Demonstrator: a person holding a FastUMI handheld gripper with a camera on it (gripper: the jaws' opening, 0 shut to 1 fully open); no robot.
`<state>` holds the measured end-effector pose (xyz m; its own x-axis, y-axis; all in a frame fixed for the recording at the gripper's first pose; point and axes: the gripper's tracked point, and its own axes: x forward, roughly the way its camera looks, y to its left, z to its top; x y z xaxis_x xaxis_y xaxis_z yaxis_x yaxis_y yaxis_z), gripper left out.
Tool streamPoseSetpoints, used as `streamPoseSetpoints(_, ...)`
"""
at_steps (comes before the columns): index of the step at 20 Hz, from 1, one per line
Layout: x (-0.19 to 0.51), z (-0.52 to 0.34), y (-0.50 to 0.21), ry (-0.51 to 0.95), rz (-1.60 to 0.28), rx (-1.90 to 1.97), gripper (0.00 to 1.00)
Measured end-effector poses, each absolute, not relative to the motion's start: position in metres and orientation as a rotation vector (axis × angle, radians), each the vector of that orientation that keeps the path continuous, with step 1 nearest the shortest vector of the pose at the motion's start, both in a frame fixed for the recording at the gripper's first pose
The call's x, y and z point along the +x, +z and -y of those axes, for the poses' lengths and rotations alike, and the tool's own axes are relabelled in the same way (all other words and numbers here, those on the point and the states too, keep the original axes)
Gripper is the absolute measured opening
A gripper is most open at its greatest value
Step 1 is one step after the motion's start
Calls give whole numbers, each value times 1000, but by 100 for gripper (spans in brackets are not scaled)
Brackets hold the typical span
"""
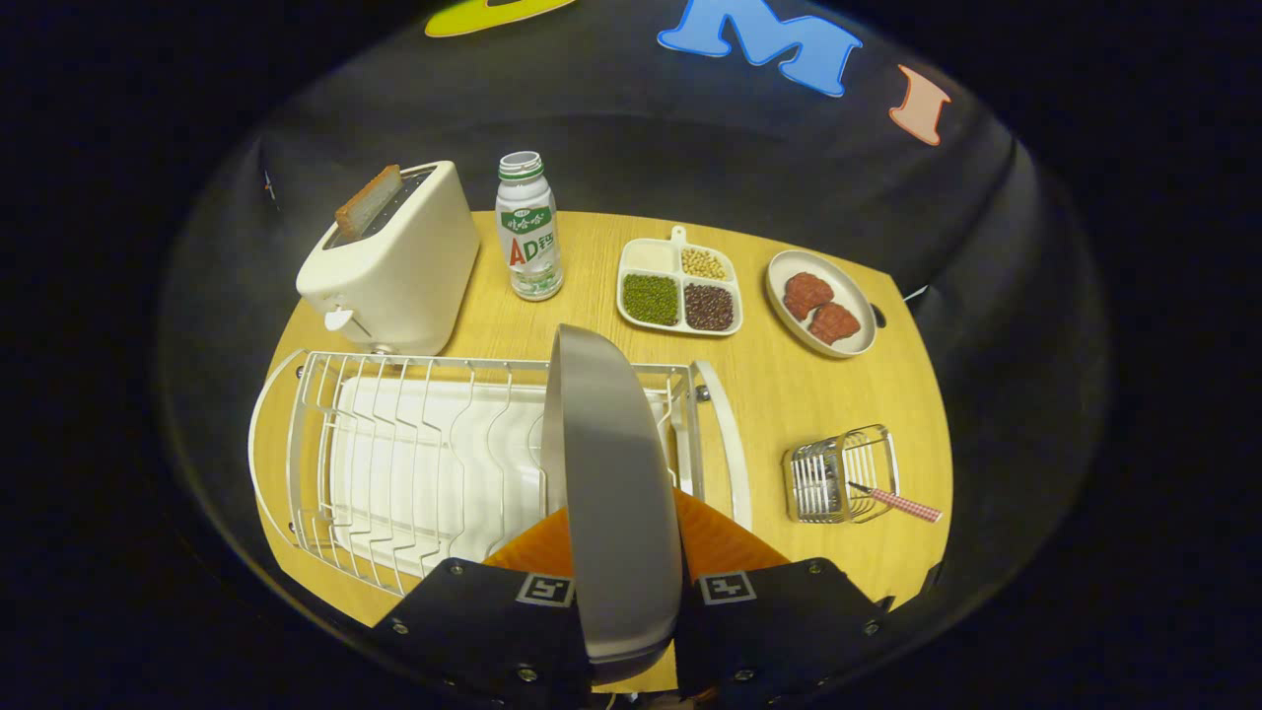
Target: Take the plate from the dish rack, then take the spoon from the basket and place it into the plate.
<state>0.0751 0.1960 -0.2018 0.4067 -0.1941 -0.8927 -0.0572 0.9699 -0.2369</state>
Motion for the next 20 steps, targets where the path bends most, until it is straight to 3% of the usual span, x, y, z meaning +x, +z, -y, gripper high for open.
streamPoseSetpoints(11,52,-173,-127,9,-1062,-192,31)
streamPoseSetpoints(20,-13,-68,-76,-20,-1018,-106,31)
